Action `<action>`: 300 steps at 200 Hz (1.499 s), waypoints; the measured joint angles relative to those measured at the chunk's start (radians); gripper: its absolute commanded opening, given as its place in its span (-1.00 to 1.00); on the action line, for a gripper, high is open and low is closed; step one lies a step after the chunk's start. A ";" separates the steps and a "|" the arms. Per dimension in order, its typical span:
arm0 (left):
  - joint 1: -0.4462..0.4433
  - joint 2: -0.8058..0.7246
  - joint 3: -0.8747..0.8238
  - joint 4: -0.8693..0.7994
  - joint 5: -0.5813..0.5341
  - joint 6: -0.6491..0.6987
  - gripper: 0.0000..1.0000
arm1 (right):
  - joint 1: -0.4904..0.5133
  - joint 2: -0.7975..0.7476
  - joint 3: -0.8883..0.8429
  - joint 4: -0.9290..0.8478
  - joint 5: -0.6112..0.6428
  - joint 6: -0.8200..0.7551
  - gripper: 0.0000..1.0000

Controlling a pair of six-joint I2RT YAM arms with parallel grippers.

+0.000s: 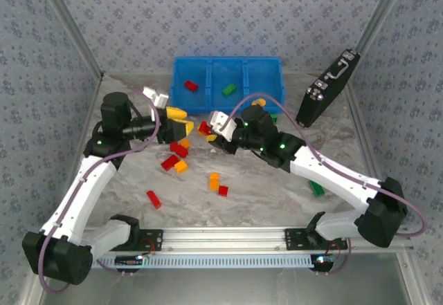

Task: Sort the legos into containers by color
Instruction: Place the lego in the container.

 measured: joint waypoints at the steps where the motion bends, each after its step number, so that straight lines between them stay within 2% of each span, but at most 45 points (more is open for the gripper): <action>1: -0.002 0.000 0.000 0.000 -0.002 0.002 0.45 | 0.002 0.004 0.001 0.001 0.003 -0.003 -0.57; 43: -0.037 0.018 0.012 -0.032 -0.063 0.052 0.38 | 0.031 0.054 0.025 0.044 0.049 -0.037 -0.58; 100: -0.062 0.052 0.027 -0.117 -0.175 0.109 0.43 | 0.035 0.065 0.062 0.060 0.083 -0.056 -0.60; 172: -0.081 0.084 0.027 -0.113 -0.206 0.105 0.32 | 0.038 0.089 0.093 0.064 0.090 -0.055 -0.60; 241: -0.095 0.094 0.026 -0.007 -0.215 0.017 -0.10 | 0.043 0.090 0.093 0.066 0.091 -0.052 -0.60; 300: -0.119 0.118 0.026 0.008 -0.222 -0.018 -0.45 | 0.042 0.097 0.093 0.066 0.121 -0.040 -0.58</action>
